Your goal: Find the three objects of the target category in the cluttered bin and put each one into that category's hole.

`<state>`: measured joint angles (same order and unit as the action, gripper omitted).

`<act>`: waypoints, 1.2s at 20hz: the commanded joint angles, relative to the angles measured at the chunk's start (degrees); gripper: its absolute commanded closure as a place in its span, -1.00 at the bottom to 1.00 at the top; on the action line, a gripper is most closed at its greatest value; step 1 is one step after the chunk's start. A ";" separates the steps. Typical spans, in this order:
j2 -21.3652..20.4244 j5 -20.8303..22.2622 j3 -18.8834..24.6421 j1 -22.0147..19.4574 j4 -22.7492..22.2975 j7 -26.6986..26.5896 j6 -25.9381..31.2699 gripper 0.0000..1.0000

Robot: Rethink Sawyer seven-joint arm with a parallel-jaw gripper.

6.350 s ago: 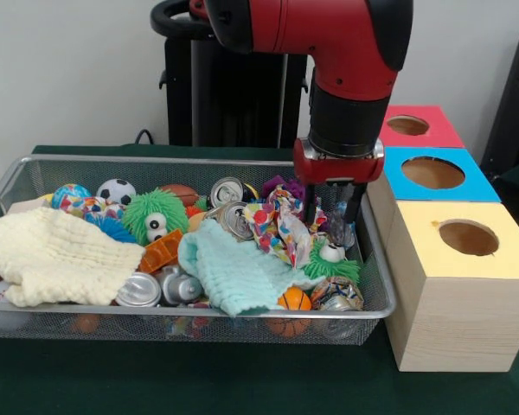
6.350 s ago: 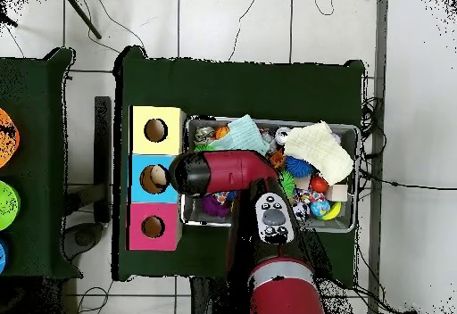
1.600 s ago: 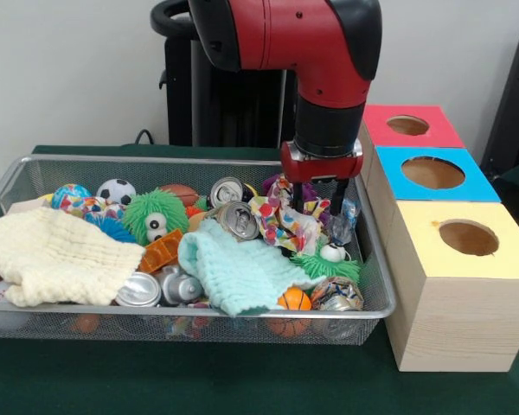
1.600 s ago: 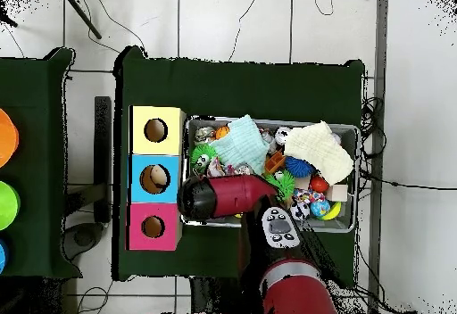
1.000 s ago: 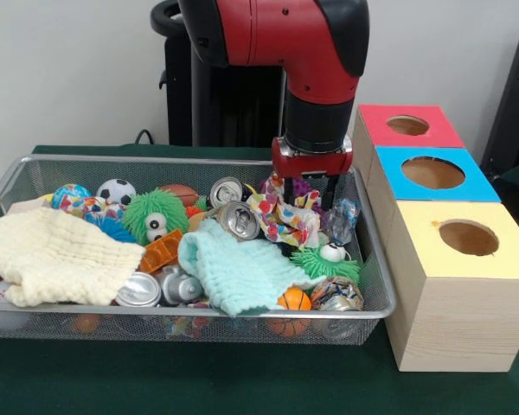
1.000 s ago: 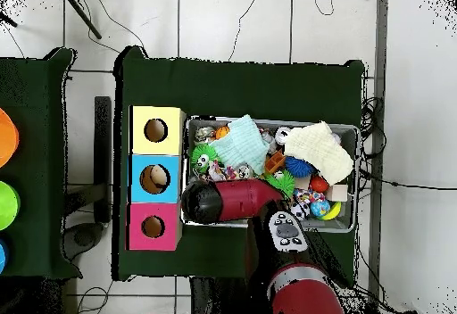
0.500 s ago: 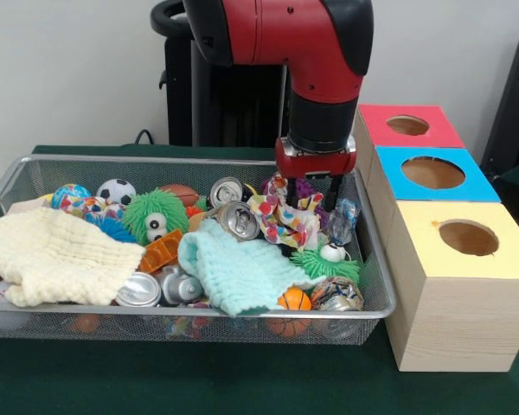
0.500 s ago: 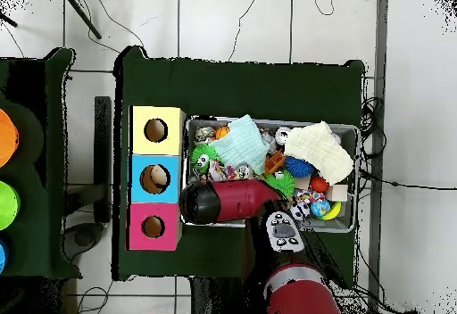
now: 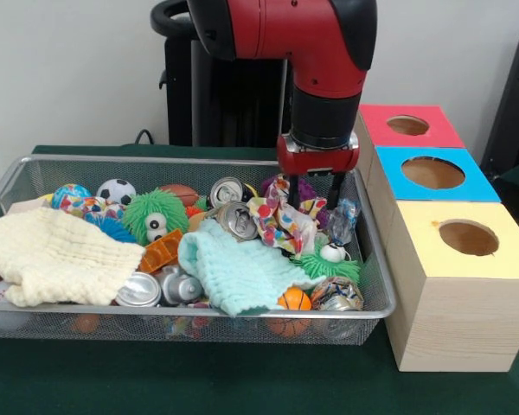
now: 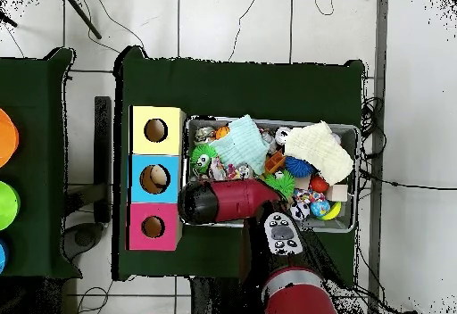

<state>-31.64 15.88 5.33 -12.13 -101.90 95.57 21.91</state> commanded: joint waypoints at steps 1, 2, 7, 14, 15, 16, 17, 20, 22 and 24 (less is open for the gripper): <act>-1.09 1.47 -0.14 0.03 -2.01 6.76 -2.69 -1.00; -1.13 1.47 -0.18 0.08 -2.14 6.81 -2.75 -1.00; -1.89 1.10 -0.36 0.40 -2.44 6.85 -1.86 -1.00; -2.92 0.60 -0.64 1.10 -2.44 6.78 -0.59 -1.00; -2.90 0.50 -0.62 1.09 -2.41 6.79 -0.50 -1.00; -2.57 0.49 -0.64 1.17 -2.28 6.87 -0.70 -1.00; -2.44 0.47 -0.66 1.20 -2.17 6.84 -0.65 -1.00; -2.25 0.45 -1.02 1.64 -2.12 7.14 -0.96 -1.00; -1.99 0.37 -1.09 1.82 -1.98 7.24 -1.22 -1.00; -2.11 0.16 -1.09 2.02 -1.87 7.25 -1.04 -1.00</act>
<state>-33.12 15.88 3.12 -10.43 -102.66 95.57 21.91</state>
